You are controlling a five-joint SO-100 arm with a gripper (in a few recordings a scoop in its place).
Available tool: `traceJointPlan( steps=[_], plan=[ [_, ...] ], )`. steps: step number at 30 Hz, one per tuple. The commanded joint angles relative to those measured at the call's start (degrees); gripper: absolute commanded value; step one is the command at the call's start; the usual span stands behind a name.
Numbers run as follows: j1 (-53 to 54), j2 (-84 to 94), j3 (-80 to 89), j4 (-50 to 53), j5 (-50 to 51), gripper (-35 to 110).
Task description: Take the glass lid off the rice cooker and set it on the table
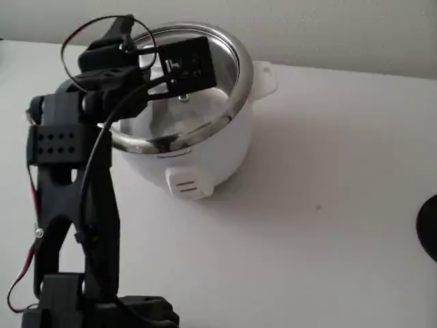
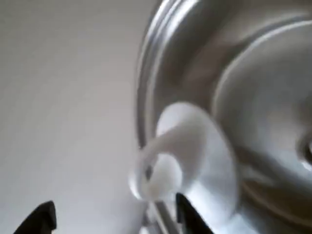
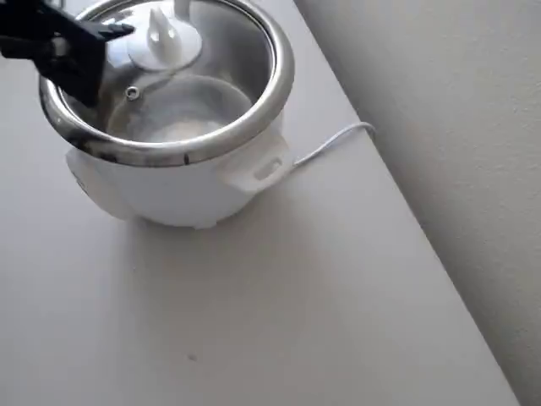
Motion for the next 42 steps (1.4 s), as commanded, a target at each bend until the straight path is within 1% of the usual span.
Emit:
traceJointPlan(
  steps=[1, 8, 10, 13, 17, 22, 34, 39, 42],
  plan=[
    [1.67, -1.23, -5.89, -3.69, 0.09, 32],
    [3.78, -3.87, -5.89, -8.61, 0.26, 30],
    [4.13, -4.75, -5.36, -10.02, 0.26, 24],
    [3.78, -6.5, -5.19, -11.16, 0.97, 19],
    [2.29, -8.0, -5.19, -12.83, 1.05, 0],
    [0.44, -6.24, -5.19, -12.48, 1.93, 0],
    [0.0, 9.49, -5.19, -14.59, 1.76, 0],
    [2.11, 16.35, -5.19, -14.77, 1.67, 0],
    [5.19, 20.04, -5.19, -15.21, 1.32, 0]
  ],
)
